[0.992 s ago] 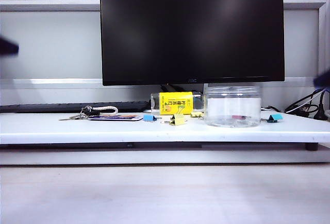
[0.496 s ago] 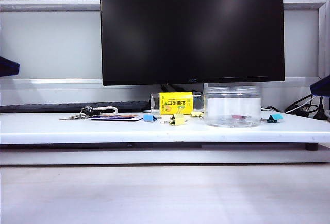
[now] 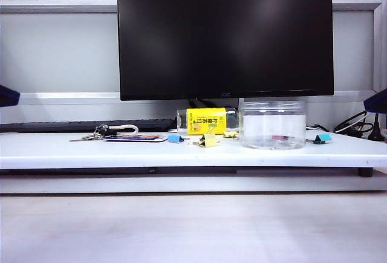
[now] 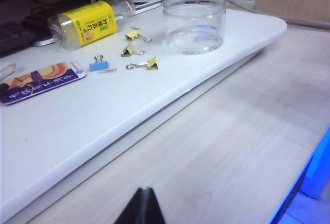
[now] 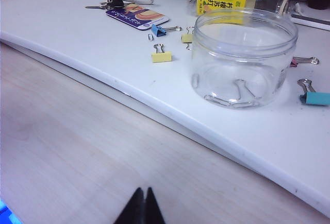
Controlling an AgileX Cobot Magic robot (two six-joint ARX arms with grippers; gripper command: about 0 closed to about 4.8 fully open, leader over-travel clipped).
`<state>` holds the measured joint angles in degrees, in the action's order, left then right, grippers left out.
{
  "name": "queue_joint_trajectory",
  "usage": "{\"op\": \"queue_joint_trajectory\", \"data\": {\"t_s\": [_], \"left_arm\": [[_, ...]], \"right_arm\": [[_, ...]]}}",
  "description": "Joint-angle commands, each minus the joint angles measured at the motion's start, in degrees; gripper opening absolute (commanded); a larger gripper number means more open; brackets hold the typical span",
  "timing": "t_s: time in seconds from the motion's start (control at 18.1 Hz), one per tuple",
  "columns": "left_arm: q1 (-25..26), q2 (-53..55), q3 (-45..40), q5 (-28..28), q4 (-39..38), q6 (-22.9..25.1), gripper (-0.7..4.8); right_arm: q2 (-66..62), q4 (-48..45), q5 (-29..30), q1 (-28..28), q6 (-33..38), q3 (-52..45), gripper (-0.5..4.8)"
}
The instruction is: Take the clips out of the round transparent plastic box and place them on the table.
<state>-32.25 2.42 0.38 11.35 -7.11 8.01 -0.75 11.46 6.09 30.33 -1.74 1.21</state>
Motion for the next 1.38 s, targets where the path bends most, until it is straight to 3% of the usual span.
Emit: {"op": "queue_joint_trajectory", "data": {"t_s": [0.06,0.5,0.66,0.77,0.99,1.38], "left_arm": [[0.0,0.0,-0.1,0.0,0.4,-0.1,-0.06],[1.8,-0.1,-0.1,1.0,0.3,-0.1,-0.06],[8.0,-0.1,-0.1,2.3,0.3,0.0,-0.06],[15.0,-0.1,-0.1,2.4,0.3,-0.1,-0.06],[24.5,-2.1,-0.1,2.4,0.3,-0.1,-0.06],[27.7,-2.4,-0.1,2.4,0.3,0.0,-0.06]], "right_arm": [[0.0,-0.2,0.0,0.0,0.2,-0.2,-0.01],[0.0,-0.2,0.0,0.0,0.2,-0.2,-0.01],[0.1,-0.2,0.0,-0.1,0.2,-0.2,-0.01],[0.1,-0.2,0.1,-0.9,0.2,-0.2,-0.01],[0.4,-0.2,0.0,-7.5,0.2,-0.2,-0.01],[0.6,-0.2,0.0,-22.2,0.2,-0.2,-0.01]]}}
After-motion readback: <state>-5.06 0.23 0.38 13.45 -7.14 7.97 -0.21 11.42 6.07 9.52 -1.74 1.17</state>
